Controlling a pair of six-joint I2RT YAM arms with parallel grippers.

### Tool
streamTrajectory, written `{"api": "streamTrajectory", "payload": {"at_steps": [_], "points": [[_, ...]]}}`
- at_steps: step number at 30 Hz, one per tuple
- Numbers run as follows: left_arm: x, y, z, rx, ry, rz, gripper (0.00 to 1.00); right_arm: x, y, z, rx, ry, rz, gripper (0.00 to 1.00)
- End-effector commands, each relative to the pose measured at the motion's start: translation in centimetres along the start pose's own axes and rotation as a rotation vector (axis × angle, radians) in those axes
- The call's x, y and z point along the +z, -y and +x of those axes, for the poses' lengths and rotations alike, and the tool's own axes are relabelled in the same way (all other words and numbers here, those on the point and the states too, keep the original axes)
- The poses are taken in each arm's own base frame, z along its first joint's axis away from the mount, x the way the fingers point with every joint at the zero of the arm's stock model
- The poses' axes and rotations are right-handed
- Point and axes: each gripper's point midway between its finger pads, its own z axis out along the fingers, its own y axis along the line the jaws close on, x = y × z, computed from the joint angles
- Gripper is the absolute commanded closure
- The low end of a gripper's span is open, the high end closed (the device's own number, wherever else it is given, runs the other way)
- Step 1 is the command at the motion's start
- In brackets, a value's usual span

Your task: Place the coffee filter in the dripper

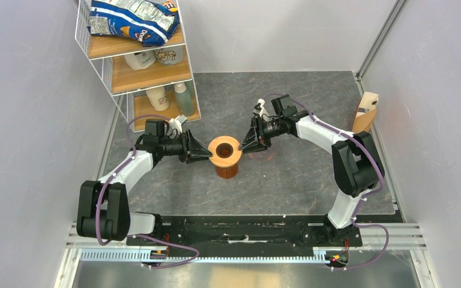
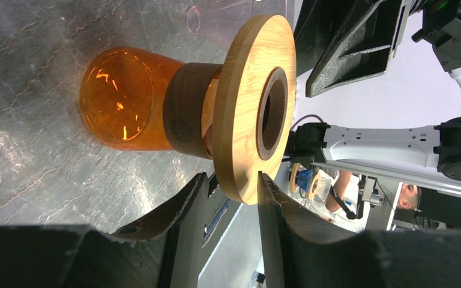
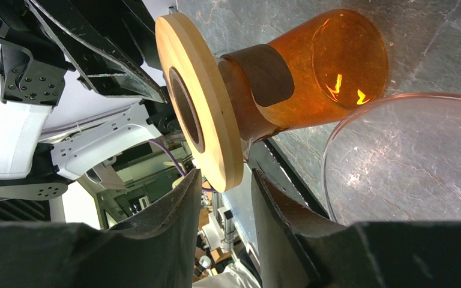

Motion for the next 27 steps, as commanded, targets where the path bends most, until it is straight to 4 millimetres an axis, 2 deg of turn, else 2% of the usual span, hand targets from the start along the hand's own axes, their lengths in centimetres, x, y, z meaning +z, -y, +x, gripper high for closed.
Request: {"api": "streamTrajectory", "payload": {"at_steps": [1, 9, 17, 27], "points": [[0.4, 1.4, -1.1, 0.067, 0.018, 0.034, 0.59, -0.4, -2.3, -0.7, -0.063, 0.015, -0.051, 0.58], [0.8, 1.8, -0.9, 0.074, 0.007, 0.043, 0.66, -0.5, -2.5, -0.5, -0.065, 0.014, -0.059, 0.62], [1.1, 1.9, -0.9, 0.071, -0.003, 0.045, 0.67, -0.6, -2.6, -0.3, -0.067, 0.016, -0.061, 0.65], [1.5, 1.9, -0.8, 0.069, -0.016, 0.044, 0.66, -0.6, -1.9, -0.4, -0.052, 0.023, -0.043, 0.63]]}}
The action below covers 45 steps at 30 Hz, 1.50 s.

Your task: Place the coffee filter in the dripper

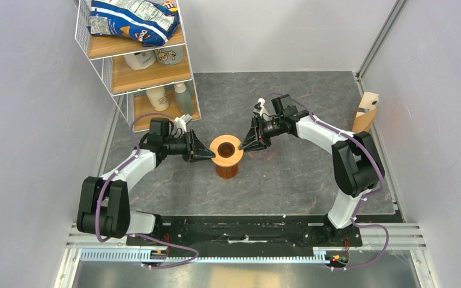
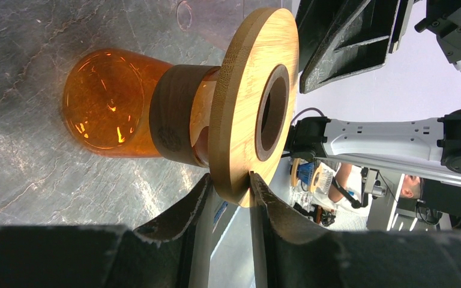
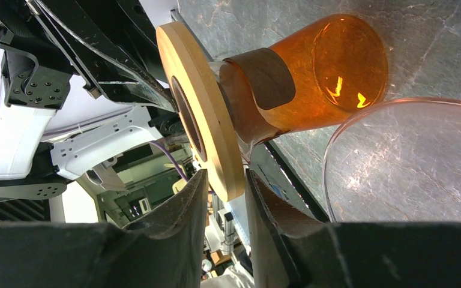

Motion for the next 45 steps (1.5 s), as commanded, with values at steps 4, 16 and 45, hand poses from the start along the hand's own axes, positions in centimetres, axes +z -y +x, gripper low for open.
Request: {"api": "streamTrajectory", "payload": {"at_steps": [4, 16, 45], "points": [[0.0, 1.2, -1.0, 0.047, 0.012, 0.016, 0.65, -0.3, -1.1, -0.3, -0.037, 0.006, -0.025, 0.63], [-1.1, 0.6, -1.4, 0.04, 0.044, 0.01, 0.64, 0.4, -1.0, -0.5, -0.027, -0.009, -0.022, 0.62], [-1.3, 0.9, -1.3, 0.051, 0.049, 0.032, 0.67, 1.7, -1.5, -0.3, -0.032, -0.042, -0.033, 0.64]]}}
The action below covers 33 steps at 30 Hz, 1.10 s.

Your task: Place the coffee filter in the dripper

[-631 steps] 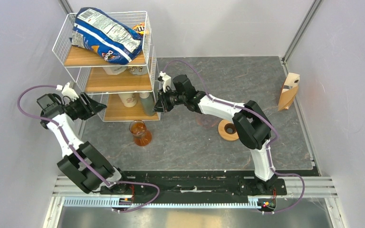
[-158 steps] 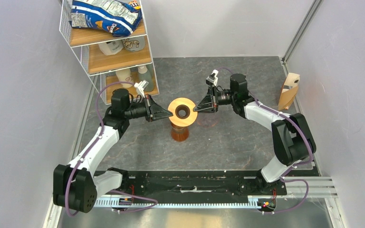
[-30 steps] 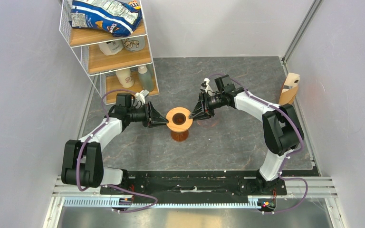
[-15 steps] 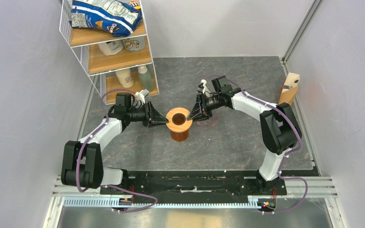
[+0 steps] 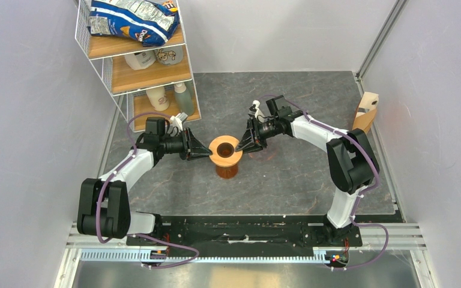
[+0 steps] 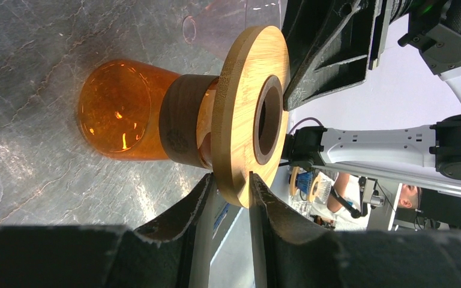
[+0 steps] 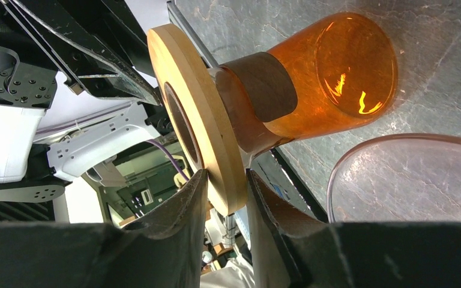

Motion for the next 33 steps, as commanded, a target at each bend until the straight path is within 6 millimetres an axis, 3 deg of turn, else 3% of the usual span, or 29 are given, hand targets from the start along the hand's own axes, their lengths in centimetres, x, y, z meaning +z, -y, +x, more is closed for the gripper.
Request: {"api": "streamTrajectory", "payload": {"at_steps": [1, 11, 15, 21, 26, 33], "points": [[-0.5, 1.0, -0.3, 0.055, 0.011, 0.035, 0.67, 0.1, -1.8, -0.7, -0.045, -0.003, -0.041, 0.64], [-0.8, 0.5, -0.2, 0.051, 0.012, 0.029, 0.67, 0.3, -1.8, -0.6, -0.048, -0.006, -0.034, 0.63], [-0.7, 0.1, 0.0, 0.042, 0.011, 0.019, 0.66, 0.4, -1.6, -0.5, -0.048, -0.008, -0.028, 0.58], [-0.9, -0.3, -0.3, 0.039, 0.016, 0.002, 0.56, 0.4, -1.3, -0.5, -0.046, -0.012, -0.016, 0.53], [-1.4, -0.2, -0.2, 0.045, 0.019, 0.007, 0.5, -0.6, -2.0, -0.3, -0.08, 0.001, -0.014, 0.45], [-1.7, 0.5, 0.0, 0.067, 0.033, 0.025, 0.48, -2.3, -2.6, -0.1, -0.112, 0.031, -0.005, 0.44]]}}
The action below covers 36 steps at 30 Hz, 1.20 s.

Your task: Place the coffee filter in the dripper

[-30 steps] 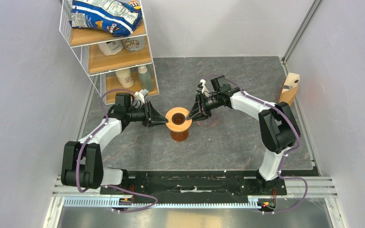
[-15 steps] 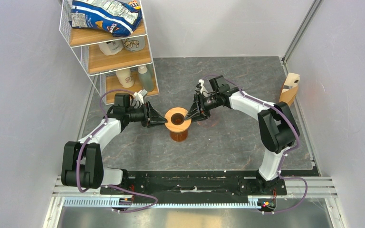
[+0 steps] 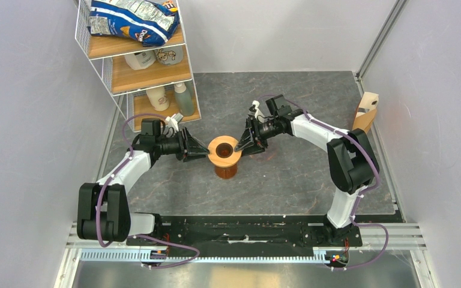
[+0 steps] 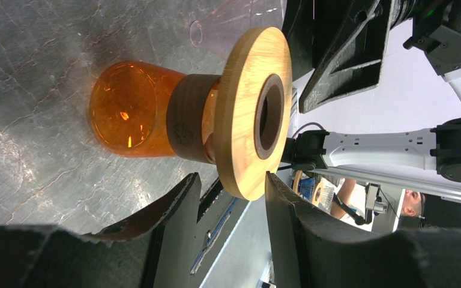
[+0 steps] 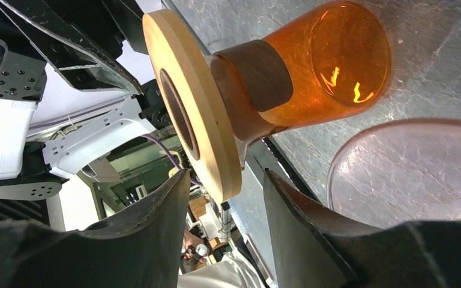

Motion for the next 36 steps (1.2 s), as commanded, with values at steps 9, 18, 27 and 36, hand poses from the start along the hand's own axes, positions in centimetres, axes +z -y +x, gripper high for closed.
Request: {"api": "streamTrajectory", "payload": {"at_steps": [9, 18, 27, 36], "points": [[0.0, 1.2, 0.2, 0.068, -0.002, 0.047, 0.48, -1.7, -2.7, -0.6, -0.096, 0.046, -0.03, 0.54], [0.1, 1.2, 0.2, 0.069, -0.002, 0.051, 0.48, -1.0, -2.7, -0.6, -0.096, 0.033, -0.03, 0.62], [0.0, 1.3, 0.3, 0.071, -0.002, 0.053, 0.47, -0.9, -2.5, -0.6, -0.099, 0.028, -0.026, 0.61], [-3.8, 0.9, -2.5, 0.1, 0.155, 0.006, 0.29, -7.9, -3.1, -1.8, -0.209, 0.137, 0.018, 0.5]]}}
